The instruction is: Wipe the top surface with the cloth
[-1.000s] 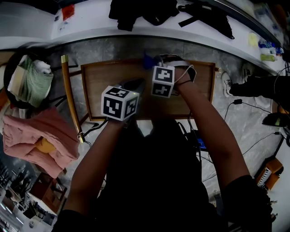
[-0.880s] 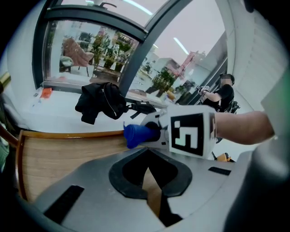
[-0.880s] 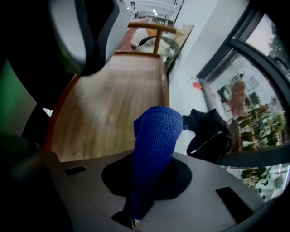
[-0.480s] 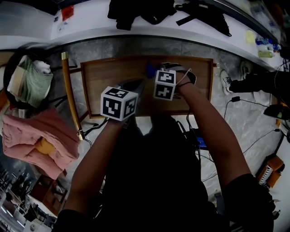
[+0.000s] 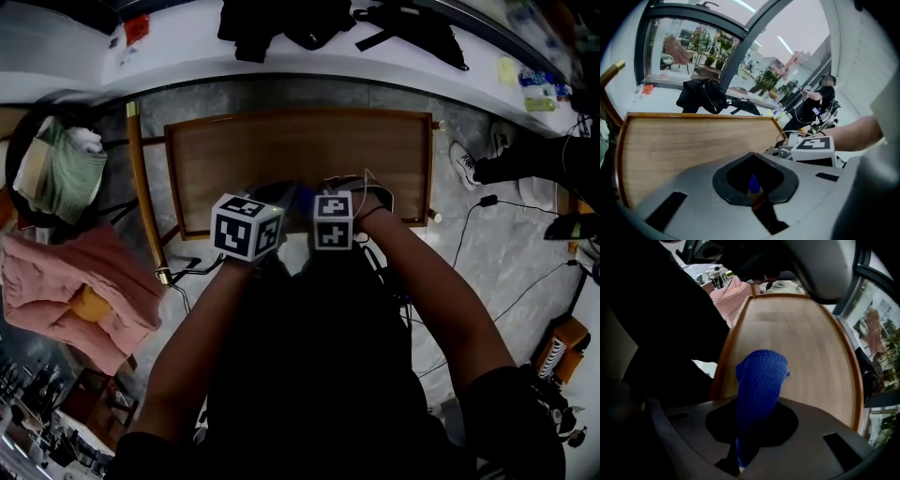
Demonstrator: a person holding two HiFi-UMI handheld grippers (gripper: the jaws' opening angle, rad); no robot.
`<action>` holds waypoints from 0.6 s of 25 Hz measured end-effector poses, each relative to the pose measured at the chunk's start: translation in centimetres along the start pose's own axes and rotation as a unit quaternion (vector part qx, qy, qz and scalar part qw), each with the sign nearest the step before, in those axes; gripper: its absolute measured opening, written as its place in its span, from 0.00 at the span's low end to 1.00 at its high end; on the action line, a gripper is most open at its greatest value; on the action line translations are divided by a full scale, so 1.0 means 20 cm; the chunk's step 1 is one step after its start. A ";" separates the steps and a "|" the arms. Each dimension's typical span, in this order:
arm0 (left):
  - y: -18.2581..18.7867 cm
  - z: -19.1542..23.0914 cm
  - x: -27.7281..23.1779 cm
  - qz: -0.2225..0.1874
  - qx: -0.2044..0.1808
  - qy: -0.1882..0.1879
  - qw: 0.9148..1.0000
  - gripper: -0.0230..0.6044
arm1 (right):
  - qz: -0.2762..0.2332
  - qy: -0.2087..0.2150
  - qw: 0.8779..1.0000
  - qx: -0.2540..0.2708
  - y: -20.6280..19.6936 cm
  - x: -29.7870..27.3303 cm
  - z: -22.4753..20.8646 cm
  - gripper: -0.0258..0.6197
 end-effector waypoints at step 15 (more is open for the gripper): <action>-0.07 -0.06 0.00 0.007 0.010 0.002 1.000 0.05 | -0.023 0.112 0.993 0.006 -0.01 0.00 0.08 0.11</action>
Point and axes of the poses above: the fingertips, and each gripper's own axes: x backward along the fingers, z to its left, y out of its top, the point moved 8 cm from there along x, backward along the fingers, and after that the axes turned 9 degrees about z, right-handed, at the moved point
